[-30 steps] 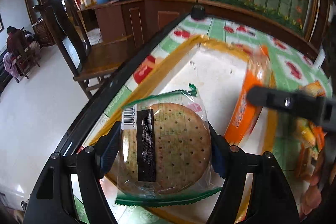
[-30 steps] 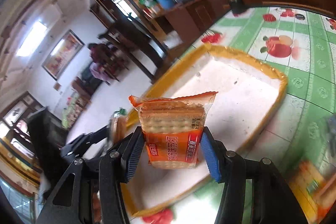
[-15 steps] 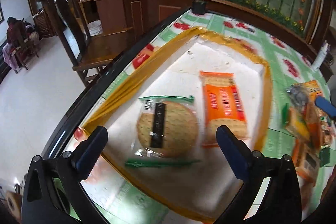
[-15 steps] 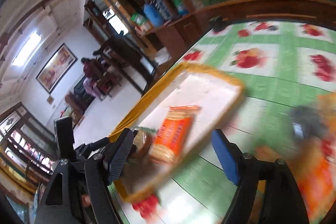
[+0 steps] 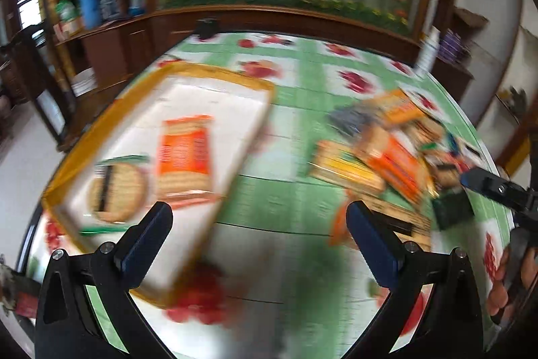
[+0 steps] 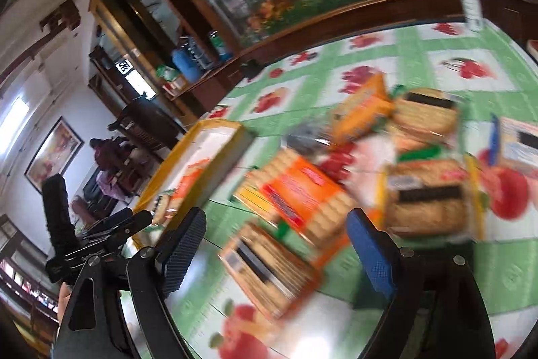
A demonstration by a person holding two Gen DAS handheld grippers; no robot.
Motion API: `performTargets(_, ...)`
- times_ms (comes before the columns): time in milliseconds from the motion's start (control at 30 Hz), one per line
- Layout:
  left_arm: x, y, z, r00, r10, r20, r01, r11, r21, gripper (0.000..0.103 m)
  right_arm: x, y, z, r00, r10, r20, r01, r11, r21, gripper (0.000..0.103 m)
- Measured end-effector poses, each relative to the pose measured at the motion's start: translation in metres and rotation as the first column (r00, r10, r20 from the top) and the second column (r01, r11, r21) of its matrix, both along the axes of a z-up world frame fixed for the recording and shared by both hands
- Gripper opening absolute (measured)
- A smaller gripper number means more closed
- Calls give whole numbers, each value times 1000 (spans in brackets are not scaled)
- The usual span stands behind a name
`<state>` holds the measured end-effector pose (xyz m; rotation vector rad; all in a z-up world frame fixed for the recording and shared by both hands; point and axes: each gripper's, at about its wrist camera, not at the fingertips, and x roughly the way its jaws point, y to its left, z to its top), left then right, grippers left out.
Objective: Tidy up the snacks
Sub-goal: 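Grasp the brown cracker pack with the left tool while the right tool grasps another orange pack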
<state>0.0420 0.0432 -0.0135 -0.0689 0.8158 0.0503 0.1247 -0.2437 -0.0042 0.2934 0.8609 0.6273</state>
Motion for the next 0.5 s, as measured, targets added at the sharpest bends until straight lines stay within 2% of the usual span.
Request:
performTargets(133, 2, -34, -10, 998, -53, -35, 53, 999, 11, 103, -7, -18, -3, 999, -32, 17, 32, 998, -52, 88)
performTargets(300, 5, -61, -16, 997, -55, -59, 53, 998, -33, 103, -14, -34, -9, 997, -58, 46, 65, 984, -168, 88)
performTargets(400, 5, -77, -21, 992, -102, -72, 102, 995, 2, 103, -18, -41, -10, 997, -51, 59, 62, 976, -207, 88)
performTargets(500, 10, -79, -25, 993, -67, -100, 66, 998, -17, 103, -18, -48, -13, 997, -47, 65, 61, 967, -248, 88)
